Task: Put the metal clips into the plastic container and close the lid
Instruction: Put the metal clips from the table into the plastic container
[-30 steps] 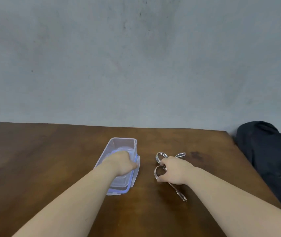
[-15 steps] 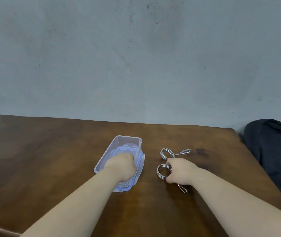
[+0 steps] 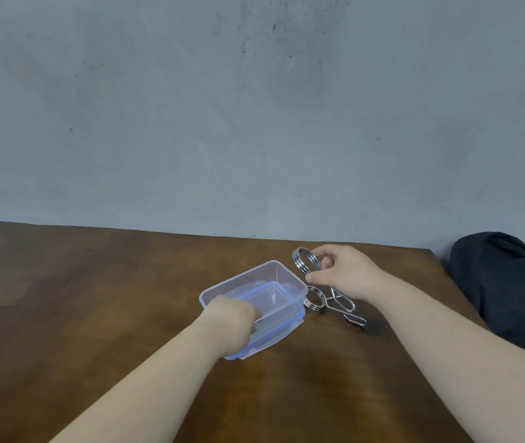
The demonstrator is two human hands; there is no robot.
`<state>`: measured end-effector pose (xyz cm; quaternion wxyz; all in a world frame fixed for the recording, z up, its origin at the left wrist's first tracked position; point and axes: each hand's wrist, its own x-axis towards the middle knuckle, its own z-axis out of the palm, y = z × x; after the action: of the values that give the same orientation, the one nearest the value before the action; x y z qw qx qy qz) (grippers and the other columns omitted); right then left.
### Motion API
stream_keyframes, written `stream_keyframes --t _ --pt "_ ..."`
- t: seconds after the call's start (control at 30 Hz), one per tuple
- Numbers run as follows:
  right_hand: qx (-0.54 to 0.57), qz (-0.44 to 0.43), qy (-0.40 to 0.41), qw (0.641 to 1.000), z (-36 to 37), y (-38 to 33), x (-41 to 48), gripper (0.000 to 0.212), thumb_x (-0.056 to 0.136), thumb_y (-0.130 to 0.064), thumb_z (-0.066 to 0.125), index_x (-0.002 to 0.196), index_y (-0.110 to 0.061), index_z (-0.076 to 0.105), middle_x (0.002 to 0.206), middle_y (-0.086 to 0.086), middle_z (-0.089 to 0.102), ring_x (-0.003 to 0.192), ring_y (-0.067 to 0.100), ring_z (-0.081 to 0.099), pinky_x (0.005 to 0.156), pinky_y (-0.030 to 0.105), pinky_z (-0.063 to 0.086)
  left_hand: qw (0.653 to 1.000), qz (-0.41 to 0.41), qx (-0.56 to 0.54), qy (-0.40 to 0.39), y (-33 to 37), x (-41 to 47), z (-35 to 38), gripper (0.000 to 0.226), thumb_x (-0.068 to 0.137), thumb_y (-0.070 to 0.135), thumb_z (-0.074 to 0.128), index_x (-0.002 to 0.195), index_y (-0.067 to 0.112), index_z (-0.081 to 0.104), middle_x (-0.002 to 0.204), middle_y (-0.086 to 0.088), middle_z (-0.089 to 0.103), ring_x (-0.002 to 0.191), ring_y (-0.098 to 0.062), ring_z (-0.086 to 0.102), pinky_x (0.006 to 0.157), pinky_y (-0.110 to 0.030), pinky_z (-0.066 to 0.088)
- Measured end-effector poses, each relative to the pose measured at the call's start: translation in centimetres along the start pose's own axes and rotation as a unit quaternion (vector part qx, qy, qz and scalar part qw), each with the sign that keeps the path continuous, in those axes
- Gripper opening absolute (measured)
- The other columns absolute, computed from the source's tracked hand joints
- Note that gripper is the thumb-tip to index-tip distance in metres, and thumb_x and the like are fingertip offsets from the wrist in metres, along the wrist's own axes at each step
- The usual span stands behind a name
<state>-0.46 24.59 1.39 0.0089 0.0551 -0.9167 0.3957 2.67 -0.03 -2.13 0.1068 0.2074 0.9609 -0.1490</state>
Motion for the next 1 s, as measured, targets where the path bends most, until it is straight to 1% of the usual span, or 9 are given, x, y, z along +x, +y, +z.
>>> stream_keyframes --t 0.17,0.33,0.43,0.53,0.63,0.73,0.8,0.87,1.0 --pt "-0.072 -0.052 -0.06 0.994 1.3 -1.5 0.9 0.039 0.075 -0.037 0.084 0.111 -0.038 0.07 0.078 -0.01 0.064 0.071 0.011 0.062 0.076 0.038 0.054 0.996 0.047 0.049 0.053 -0.8 0.2 1.0 0.064 0.092 0.003 0.056 0.147 0.032 0.043 0.123 0.009 0.074 0.103 -0.026 0.066 0.094 -0.034 0.039" --pt "-0.144 -0.099 -0.122 0.977 3.2 -2.8 1.7 0.035 0.08 -0.033 0.081 0.112 -0.028 0.069 0.079 -0.007 0.064 0.076 0.016 0.063 0.078 0.043 0.055 0.989 0.044 -0.062 0.129 -2.0 -0.2 2.0 0.031 0.101 0.039 0.054 0.131 0.037 0.061 0.106 0.008 0.07 0.113 -0.022 0.054 0.099 -0.033 0.032" --pt "-0.173 -0.119 -0.139 0.968 4.4 -3.6 2.6 0.028 0.08 -0.033 0.079 0.106 -0.026 0.072 0.077 -0.007 0.062 0.07 0.014 0.058 0.072 0.041 0.053 0.95 0.016 -0.211 0.229 -3.0 -1.0 3.6 0.057 0.081 0.068 0.06 0.126 0.034 0.066 0.118 0.013 0.059 0.12 -0.012 0.043 0.106 -0.035 0.033" --pt "-0.196 -0.131 -0.164 0.958 5.7 -4.4 3.3 0.025 0.082 -0.034 0.078 0.103 -0.024 0.072 0.084 -0.001 0.067 0.078 0.02 0.063 0.07 0.039 0.051 0.877 -0.024 -0.354 0.324 -3.8 -1.8 5.7 0.071 0.068 0.068 0.069 0.126 0.029 0.058 0.124 0.014 0.048 0.122 -0.007 0.036 0.107 -0.03 0.034" --pt "-0.223 -0.138 -0.198 0.944 7.3 -4.9 4.0 0.018 0.084 -0.033 0.077 0.099 -0.025 0.07 0.081 -0.007 0.062 0.072 0.014 0.057 0.067 0.036 0.047 0.832 -0.069 -0.477 0.273 -4.1 -1.9 7.8 0.1 0.068 0.057 0.082 0.149 0.026 0.033 0.144 0.018 0.028 0.137 -0.001 0.019 0.116 -0.033 0.027" --pt "-0.262 -0.148 -0.219 0.928 9.0 -5.0 4.4 0.022 0.085 -0.033 0.077 0.077 -0.028 0.057 0.076 -0.007 0.059 0.07 0.014 0.055 0.068 0.037 0.047 0.813 -0.086 -0.536 0.208 -4.1 -1.4 9.9 0.126 0.064 0.057 0.087 0.159 0.022 0.011 0.146 0.021 0.016 0.144 -0.005 0.015 0.12 -0.033 0.02" --pt "-0.264 -0.154 -0.237 0.922 10.1 -5.1 4.8 0.023 0.085 -0.03 0.077 0.079 -0.031 0.055 0.073 -0.011 0.056 0.066 0.01 0.052 0.061 0.033 0.043 0.81 -0.066 -0.541 0.216 -4.0 -1.0 10.7 0.123 0.061 0.059 0.089 0.156 0.033 0.016 0.148 0.029 0.021 0.144 -0.005 0.025 0.119 -0.032 0.025" --pt "-0.26 -0.147 -0.25 0.921 11.2 -5.0 5.3 0.021 0.083 -0.03 0.079 0.092 -0.034 0.061 0.073 -0.014 0.057 0.067 0.009 0.055 0.06 0.032 0.043 0.817 -0.033 -0.524 0.239 -3.9 -0.5 10.7 0.103 0.06 0.056 0.091 0.143 0.047 0.031 0.143 0.032 0.044 0.133 -0.002 0.045 0.113 -0.036 0.04" --pt "-0.271 -0.144 -0.271 0.912 12.7 -4.4 6.0 0.017 0.076 -0.03 0.077 0.085 -0.033 0.063 0.076 -0.01 0.063 0.074 0.014 0.06 0.067 0.037 0.05 0.854 -0.007 -0.457 0.25 -3.8 0.2 10.5 0.097 0.06 0.059 0.085 0.141 0.048 0.035 0.126 0.027 0.06 0.113 -0.005 0.059 0.099 -0.04 0.05"
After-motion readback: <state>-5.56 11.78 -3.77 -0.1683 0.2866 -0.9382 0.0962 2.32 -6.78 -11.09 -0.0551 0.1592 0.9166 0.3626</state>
